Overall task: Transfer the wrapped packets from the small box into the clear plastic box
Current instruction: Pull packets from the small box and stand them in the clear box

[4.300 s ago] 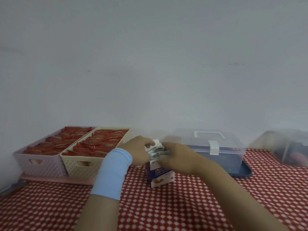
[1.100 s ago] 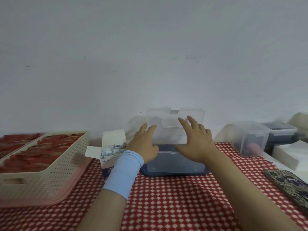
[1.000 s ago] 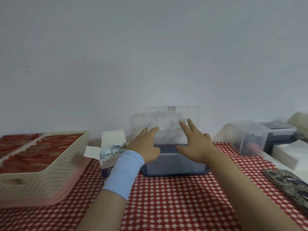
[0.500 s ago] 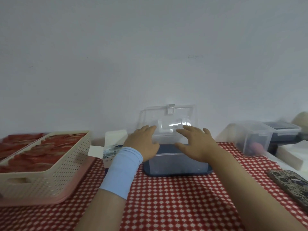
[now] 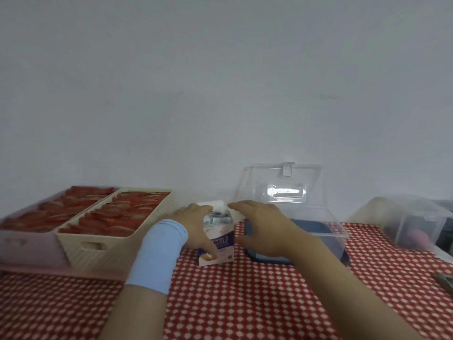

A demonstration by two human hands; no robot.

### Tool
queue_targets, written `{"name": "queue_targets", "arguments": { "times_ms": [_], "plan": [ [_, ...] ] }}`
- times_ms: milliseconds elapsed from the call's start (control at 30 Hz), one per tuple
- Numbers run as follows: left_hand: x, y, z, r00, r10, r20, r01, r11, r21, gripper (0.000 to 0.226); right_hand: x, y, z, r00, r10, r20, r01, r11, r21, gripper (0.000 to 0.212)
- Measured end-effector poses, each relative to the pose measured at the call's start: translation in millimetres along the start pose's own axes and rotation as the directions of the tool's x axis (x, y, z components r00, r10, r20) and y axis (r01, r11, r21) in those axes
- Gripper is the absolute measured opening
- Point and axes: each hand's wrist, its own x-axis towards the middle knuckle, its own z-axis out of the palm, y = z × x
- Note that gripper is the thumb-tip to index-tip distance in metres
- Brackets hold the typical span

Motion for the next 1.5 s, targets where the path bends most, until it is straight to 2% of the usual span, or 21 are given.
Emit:
{"name": "queue_targets", "arguments": {
  "times_ms": [100,200,300,433,500,600,700,867,1067,1200,1300,1400,1500],
  "plan": [
    [8,-1,5,0.996,0.006,-0.092,-0.011,0.999,-0.049,0.103,12,-6,12,0.998,0.05,0.028,-0.049,0.997,-0.06,0.073],
    [15,-4,8,0.984,0.027,-0.178,-0.053,0.988,-0.143,0.093,16,-9,19,0.995,0.089,-0.032,-0.091,0.993,-0.07,0.059],
    [20,-5,13,0.973,0.051,-0.226,-0.098,0.974,-0.205,0.088,18,-5,19,0.99,0.125,-0.058,-0.131,0.987,-0.094,0.055],
    [29,-8,11,0.987,0.055,-0.153,-0.081,0.982,-0.171,0.096,21,1,14,0.989,0.138,-0.052,-0.139,0.99,-0.01,0.053],
    [31,-10,5,0.989,0.064,-0.134,-0.083,0.986,-0.145,0.094,26,-1,11,0.988,0.113,-0.109,-0.108,0.993,0.055,0.045],
    [28,-10,-5,0.949,0.099,-0.298,-0.161,0.968,-0.192,0.064,39,-6,8,0.979,0.074,-0.189,-0.067,0.997,0.041,0.028],
    [30,-9,-10,0.898,0.114,-0.426,-0.25,0.928,-0.278,0.038,52,-9,6,0.992,0.061,-0.112,-0.067,0.996,-0.051,0.018],
    [45,-13,-15,0.958,0.079,-0.277,-0.168,0.934,-0.316,0.026,66,-11,-1,0.996,0.091,-0.027,-0.094,0.984,-0.154,0.018],
    [48,-20,-11,0.964,0.079,-0.253,-0.179,0.899,-0.4,0.022,59,-9,-2,0.994,0.099,-0.055,-0.104,0.99,-0.094,0.014],
    [45,-31,-13,0.96,0.088,-0.265,-0.211,0.851,-0.481,0.022,55,-13,-6,0.983,0.127,-0.132,-0.121,0.992,0.046,0.012],
    [44,-28,-11,0.951,0.098,-0.294,-0.227,0.867,-0.444,0.017,52,-14,-4,0.967,0.145,-0.209,-0.121,0.985,0.125,0.01],
    [41,-20,-9,0.926,0.094,-0.366,-0.245,0.886,-0.393,0.008,47,-13,-2,0.966,0.201,-0.162,-0.161,0.96,0.229,0.02],
    [38,-19,-8,0.924,0.105,-0.366,-0.263,0.871,-0.414,0.009,45,-9,0,0.969,0.215,-0.121,-0.192,0.965,0.177,0.024]
  ]
}}
